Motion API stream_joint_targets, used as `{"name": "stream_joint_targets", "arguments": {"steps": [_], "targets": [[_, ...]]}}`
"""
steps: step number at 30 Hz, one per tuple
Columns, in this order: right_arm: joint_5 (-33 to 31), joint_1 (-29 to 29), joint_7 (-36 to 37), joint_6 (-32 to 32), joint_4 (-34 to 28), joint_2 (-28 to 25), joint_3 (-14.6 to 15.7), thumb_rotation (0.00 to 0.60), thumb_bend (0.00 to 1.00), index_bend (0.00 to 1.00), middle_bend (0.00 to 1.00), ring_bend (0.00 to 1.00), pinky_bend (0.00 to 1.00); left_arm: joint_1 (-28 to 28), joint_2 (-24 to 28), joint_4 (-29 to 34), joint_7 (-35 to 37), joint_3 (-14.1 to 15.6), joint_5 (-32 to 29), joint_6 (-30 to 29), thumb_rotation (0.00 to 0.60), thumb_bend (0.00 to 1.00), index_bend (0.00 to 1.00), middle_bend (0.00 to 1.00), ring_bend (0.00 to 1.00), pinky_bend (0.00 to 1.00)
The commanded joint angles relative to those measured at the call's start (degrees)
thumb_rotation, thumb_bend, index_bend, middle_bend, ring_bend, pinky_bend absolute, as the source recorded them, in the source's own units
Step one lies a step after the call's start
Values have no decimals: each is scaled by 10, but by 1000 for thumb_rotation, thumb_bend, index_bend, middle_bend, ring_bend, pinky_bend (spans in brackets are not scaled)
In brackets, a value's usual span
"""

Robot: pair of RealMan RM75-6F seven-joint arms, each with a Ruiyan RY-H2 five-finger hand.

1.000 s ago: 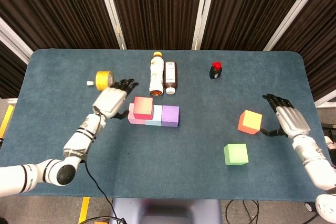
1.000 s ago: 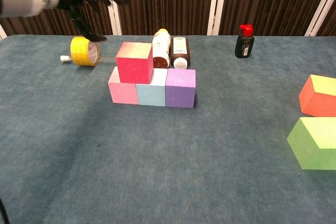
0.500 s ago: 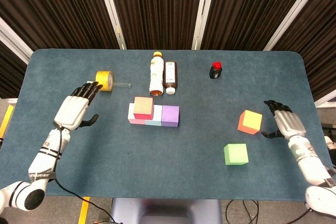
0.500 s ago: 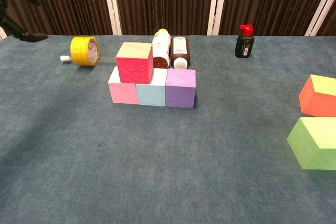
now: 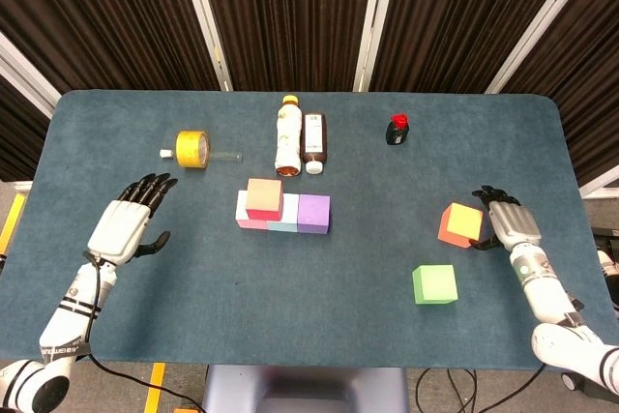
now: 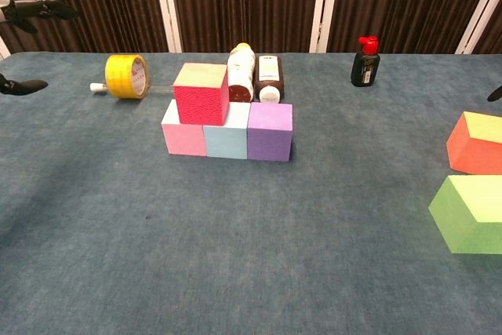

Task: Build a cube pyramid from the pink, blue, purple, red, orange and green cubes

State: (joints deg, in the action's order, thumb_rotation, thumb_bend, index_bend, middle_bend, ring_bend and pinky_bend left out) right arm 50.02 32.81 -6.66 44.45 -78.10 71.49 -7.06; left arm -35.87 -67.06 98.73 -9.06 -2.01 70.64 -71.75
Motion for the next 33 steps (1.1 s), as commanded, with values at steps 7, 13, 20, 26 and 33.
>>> {"name": "stream_joint_targets", "arguments": {"steps": [7, 13, 20, 26, 33], "targets": [[-19, 18, -24, -18, 32, 32, 2, 600, 321, 339, 143, 20, 231, 19, 7, 9, 8, -9, 15, 3, 600, 347, 85, 49, 25, 146], [-30, 19, -33, -19, 44, 40, 2, 600, 321, 375, 143, 20, 233, 32, 9, 12, 10, -12, 26, 5, 600, 346, 81, 45, 21, 146], [-17, 26, -43, -15, 35, 29, 0, 600, 321, 532, 164, 25, 234, 45, 15, 17, 13, -17, 31, 5, 600, 347, 76, 38, 16, 147], [22, 37, -40, -9, -83, -60, -20, 600, 321, 544, 165, 26, 235, 63, 17, 12, 3, -21, 47, -19, 600, 346, 76, 39, 17, 146], [-9, 102, -64, -53, -193, -122, -53, 600, 321, 550, 165, 26, 234, 83, 15, -17, -1, -17, 72, -38, 600, 347, 89, 47, 19, 140]]}}
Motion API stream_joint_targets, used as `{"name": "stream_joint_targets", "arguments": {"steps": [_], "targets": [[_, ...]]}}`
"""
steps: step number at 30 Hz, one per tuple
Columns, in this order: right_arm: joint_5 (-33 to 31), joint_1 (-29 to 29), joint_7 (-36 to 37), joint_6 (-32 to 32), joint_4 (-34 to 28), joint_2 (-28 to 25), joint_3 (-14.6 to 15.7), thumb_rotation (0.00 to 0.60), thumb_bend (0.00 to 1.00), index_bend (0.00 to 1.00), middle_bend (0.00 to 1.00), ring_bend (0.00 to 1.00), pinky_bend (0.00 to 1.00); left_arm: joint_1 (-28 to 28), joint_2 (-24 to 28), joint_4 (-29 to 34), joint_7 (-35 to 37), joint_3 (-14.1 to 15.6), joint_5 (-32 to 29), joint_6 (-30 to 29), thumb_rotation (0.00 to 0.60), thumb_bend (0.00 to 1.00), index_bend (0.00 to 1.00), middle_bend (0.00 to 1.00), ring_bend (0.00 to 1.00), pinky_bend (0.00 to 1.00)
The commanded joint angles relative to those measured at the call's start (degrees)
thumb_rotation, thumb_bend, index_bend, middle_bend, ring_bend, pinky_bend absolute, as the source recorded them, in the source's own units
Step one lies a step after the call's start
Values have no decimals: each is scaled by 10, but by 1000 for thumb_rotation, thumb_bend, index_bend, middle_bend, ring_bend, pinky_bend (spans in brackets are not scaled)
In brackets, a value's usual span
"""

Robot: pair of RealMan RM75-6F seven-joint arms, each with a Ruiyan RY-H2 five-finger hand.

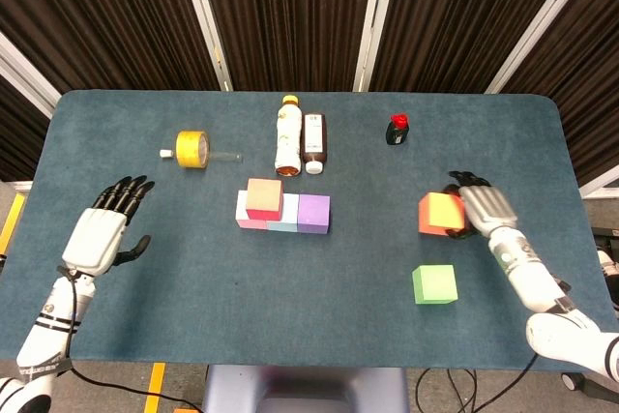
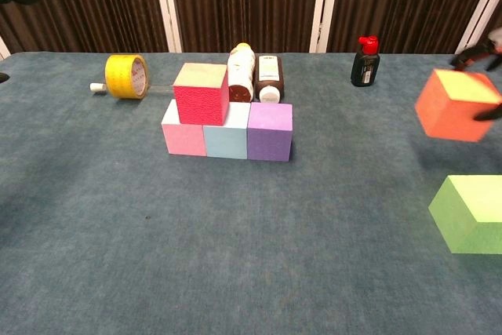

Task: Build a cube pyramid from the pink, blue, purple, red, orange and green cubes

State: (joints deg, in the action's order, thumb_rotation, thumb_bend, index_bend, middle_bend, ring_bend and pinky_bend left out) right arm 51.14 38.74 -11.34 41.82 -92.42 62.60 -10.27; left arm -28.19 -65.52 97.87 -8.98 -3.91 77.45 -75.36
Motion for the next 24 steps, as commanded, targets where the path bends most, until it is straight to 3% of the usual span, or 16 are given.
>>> {"name": "stream_joint_targets", "arguments": {"steps": [1, 7, 13, 24], "targets": [[-32, 55, -26, -32, -57, -34, -23, 600, 321, 550, 165, 26, 234, 8, 1, -10, 2, 3, 5, -1, 600, 347, 90, 47, 19, 139], [-147, 148, -97, -25, -81, -6, -18, 600, 321, 550, 165, 26, 233, 24, -4, -33, 18, 11, 31, -10, 600, 345, 91, 48, 19, 137], [-282, 247, -175, 25, -75, 59, -3, 600, 321, 548, 165, 26, 227, 36, -10, -47, 41, 18, 53, -12, 600, 345, 92, 49, 19, 135], [-443, 356, -256, 92, -37, 150, -8, 600, 321, 544, 165, 26, 216, 51, -10, -66, 77, 23, 76, -13, 600, 346, 92, 48, 18, 135]]}}
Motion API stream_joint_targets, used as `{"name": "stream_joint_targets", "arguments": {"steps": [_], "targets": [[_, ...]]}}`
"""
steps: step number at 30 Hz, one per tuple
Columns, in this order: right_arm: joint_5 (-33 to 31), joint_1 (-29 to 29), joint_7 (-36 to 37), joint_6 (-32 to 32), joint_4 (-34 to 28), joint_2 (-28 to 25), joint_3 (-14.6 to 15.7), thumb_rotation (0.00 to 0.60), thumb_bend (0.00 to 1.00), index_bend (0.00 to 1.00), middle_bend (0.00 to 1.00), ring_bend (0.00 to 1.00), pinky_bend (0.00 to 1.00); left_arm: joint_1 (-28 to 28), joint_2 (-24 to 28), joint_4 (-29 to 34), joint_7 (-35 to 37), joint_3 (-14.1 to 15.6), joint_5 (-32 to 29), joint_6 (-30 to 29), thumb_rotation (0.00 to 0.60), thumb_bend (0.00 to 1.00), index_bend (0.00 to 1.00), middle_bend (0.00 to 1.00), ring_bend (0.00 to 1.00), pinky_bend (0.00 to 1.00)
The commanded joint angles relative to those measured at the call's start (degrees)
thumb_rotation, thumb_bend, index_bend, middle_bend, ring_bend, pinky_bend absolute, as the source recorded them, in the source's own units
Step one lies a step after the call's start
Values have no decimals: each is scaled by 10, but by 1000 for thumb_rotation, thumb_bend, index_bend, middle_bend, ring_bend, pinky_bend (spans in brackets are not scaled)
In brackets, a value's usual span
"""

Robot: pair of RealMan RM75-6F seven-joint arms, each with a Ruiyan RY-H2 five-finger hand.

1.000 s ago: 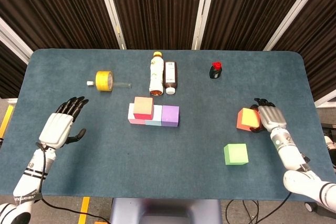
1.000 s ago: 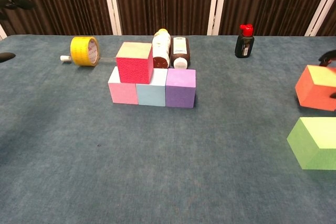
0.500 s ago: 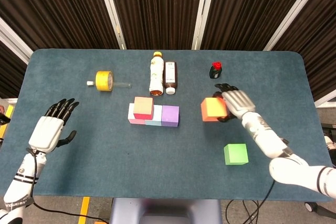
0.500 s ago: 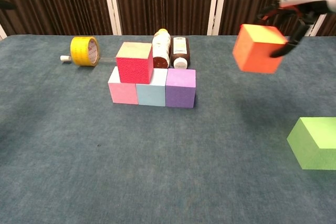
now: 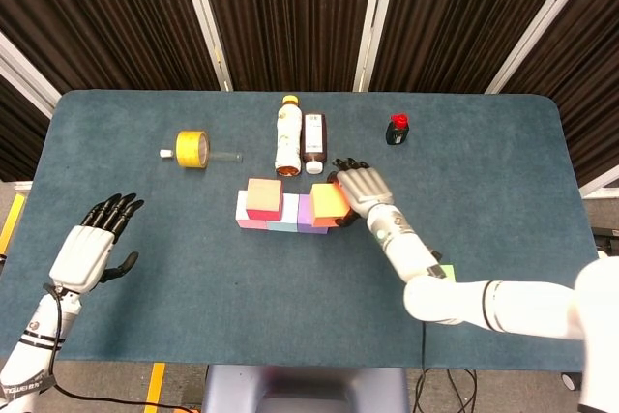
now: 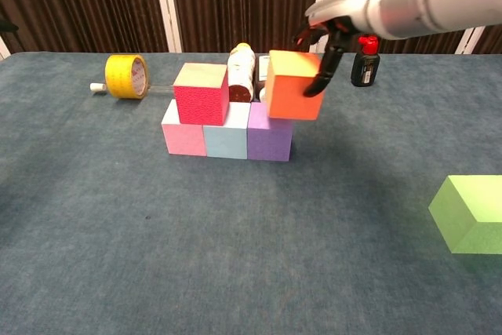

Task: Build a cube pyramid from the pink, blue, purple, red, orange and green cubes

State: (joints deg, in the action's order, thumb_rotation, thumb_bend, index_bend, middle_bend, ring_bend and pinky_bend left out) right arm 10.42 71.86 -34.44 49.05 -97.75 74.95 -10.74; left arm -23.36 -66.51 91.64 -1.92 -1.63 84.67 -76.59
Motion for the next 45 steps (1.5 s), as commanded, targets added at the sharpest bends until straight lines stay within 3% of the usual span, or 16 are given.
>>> {"name": "stream_joint_targets", "arguments": {"steps": [1, 20, 45], "targets": [[-44, 31, -30, 23, 20, 31, -5, 600, 321, 543, 165, 26, 213, 4, 0, -5, 10, 0, 5, -1, 600, 345, 92, 48, 17, 135], [-155, 96, -111, 64, 91, 103, -39, 600, 321, 531, 165, 26, 211, 16, -11, -37, 51, -4, 20, 3, 600, 345, 92, 39, 10, 136], [-180, 101, -163, 76, 128, 141, -71, 600, 321, 514, 166, 26, 203, 23, -19, -62, 83, -9, 23, 12, 600, 346, 92, 33, 7, 136]]}}
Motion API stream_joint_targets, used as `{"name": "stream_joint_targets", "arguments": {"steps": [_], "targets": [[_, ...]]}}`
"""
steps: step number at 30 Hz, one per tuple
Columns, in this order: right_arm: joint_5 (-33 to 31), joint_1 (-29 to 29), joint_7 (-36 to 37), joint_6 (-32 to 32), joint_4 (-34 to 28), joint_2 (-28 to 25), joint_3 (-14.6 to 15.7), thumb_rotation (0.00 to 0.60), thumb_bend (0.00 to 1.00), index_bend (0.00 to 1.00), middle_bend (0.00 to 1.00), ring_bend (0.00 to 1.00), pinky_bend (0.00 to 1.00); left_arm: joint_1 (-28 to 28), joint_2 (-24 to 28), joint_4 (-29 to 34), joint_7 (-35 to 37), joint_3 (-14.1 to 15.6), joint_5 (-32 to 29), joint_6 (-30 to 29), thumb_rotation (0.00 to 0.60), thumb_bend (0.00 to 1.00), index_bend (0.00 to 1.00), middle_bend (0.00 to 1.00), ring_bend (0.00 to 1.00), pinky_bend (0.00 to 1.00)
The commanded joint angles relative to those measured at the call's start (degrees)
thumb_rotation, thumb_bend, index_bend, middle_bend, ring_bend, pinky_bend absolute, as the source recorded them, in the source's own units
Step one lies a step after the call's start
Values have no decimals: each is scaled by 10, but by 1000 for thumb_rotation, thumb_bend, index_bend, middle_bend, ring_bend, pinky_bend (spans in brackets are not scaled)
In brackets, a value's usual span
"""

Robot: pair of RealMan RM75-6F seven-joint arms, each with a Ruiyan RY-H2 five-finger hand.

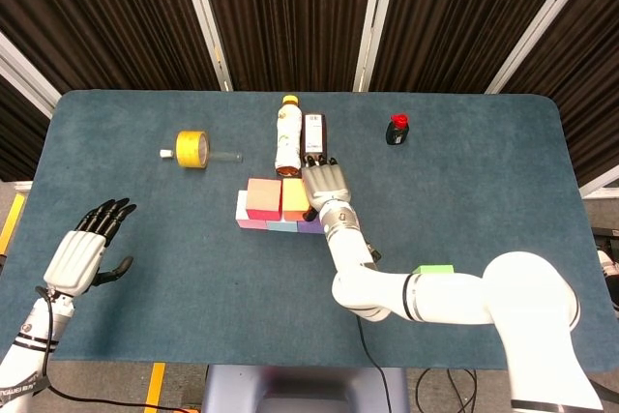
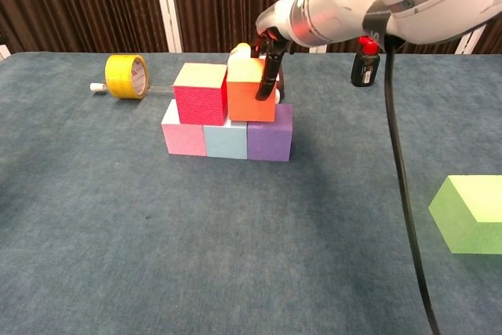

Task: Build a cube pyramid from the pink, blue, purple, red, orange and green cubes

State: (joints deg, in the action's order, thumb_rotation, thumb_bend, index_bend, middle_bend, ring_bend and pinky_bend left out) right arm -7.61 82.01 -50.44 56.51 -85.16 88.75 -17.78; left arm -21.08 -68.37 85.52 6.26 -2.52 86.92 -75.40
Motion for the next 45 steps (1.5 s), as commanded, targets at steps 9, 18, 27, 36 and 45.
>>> {"name": "stream_joint_targets", "arguments": {"steps": [9, 18, 27, 36, 45], "targets": [[-2, -2, -10, -1, 10, 13, -8, 600, 321, 505, 166, 26, 196, 3, -3, -6, 6, -1, -2, 3, 600, 346, 92, 33, 7, 136], [-2, -6, -19, 2, 11, 16, -18, 600, 321, 499, 166, 27, 194, 4, -3, -10, 12, -1, -1, 4, 600, 346, 92, 32, 7, 136], [-3, -7, -28, 5, 19, 24, -25, 600, 321, 498, 166, 26, 190, 6, -5, -16, 16, -2, -1, 6, 600, 346, 92, 32, 8, 136], [1, -12, -33, 10, 14, 24, -32, 600, 321, 497, 166, 27, 187, 8, -5, -16, 18, -2, 1, 6, 600, 347, 93, 31, 7, 136], [3, -14, -39, 16, 15, 27, -36, 600, 321, 497, 166, 26, 187, 8, -5, -18, 21, -1, 0, 10, 600, 348, 92, 28, 7, 136]]}}
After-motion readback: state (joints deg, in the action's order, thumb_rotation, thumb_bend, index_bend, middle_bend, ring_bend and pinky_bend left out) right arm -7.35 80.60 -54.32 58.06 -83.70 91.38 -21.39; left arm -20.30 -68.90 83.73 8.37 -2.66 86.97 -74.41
